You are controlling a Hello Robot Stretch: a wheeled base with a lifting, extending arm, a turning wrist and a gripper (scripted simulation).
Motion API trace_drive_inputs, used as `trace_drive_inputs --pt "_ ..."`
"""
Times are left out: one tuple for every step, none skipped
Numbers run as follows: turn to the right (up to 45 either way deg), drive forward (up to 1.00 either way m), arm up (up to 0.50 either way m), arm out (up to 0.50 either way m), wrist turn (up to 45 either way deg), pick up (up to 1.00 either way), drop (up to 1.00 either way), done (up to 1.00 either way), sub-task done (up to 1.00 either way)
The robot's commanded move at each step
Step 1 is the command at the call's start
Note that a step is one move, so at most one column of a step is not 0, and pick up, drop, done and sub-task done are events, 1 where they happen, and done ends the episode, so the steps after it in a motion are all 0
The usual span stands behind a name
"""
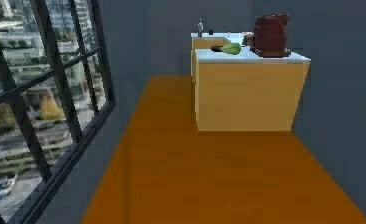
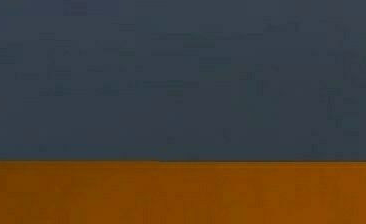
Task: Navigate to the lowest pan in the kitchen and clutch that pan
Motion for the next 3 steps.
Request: trace_drive_inputs --pt "0.0 1.0 0.0 0.0 0.0 0.0 0.0 0.0 0.0" --pt "0.0 0.75 0.0 0.0 0.0 0.0 0.0 0.0 0.0" --pt "45.0 0.0 0.0 0.0 0.0 0.0 0.0 0.0 0.0"
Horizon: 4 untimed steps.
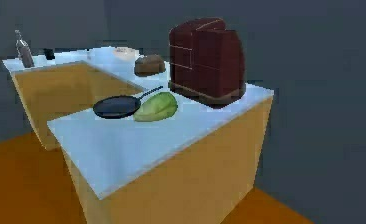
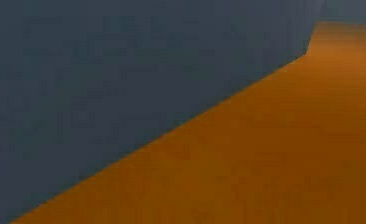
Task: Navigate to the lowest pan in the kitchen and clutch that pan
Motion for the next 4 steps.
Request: trace_drive_inputs --pt "45.0 0.0 0.0 0.0 0.0 0.0 0.0 0.0 0.0" --pt "45.0 0.0 0.0 0.0 0.0 0.0 0.0 0.0 0.0" --pt "36.0 0.0 0.0 0.0 0.0 0.0 0.0 0.0 0.0" --pt "0.0 1.0 0.0 0.0 0.0 0.0 0.0 0.0 0.0"
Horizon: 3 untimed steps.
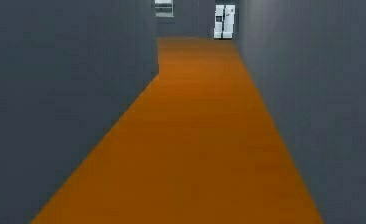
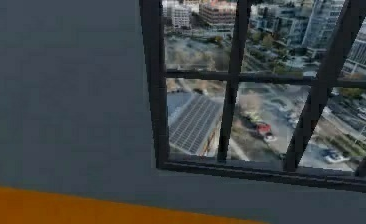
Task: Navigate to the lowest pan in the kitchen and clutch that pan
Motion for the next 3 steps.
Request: trace_drive_inputs --pt "0.0 1.0 0.0 0.0 0.0 0.0 0.0 0.0 0.0" --pt "0.0 1.0 0.0 0.0 0.0 0.0 0.0 0.0 0.0" --pt "0.0 1.0 0.0 0.0 0.0 0.0 0.0 0.0 0.0"
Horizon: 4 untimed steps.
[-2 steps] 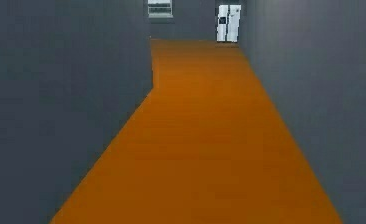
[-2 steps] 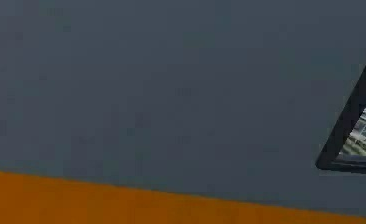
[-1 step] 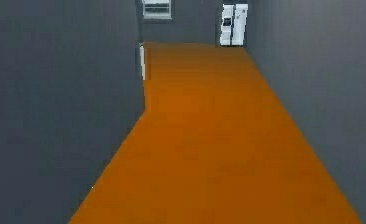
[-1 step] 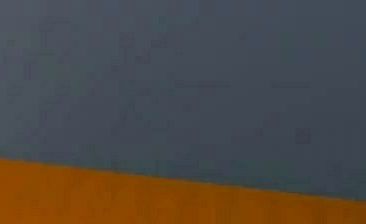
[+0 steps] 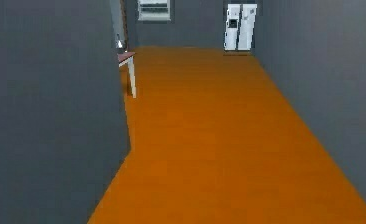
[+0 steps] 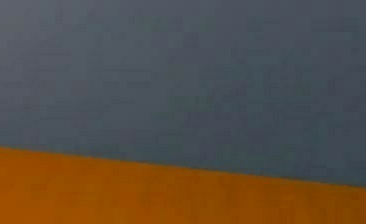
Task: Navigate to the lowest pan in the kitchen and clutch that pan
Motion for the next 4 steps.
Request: trace_drive_inputs --pt "0.0 1.0 0.0 0.0 0.0 0.0 0.0 0.0 0.0" --pt "3.0 0.0 0.0 0.0 0.0 0.0 0.0 0.0 0.0" --pt "0.0 1.0 0.0 0.0 0.0 0.0 0.0 0.0 0.0" --pt "42.0 0.0 0.0 0.0 0.0 0.0 0.0 0.0 0.0"
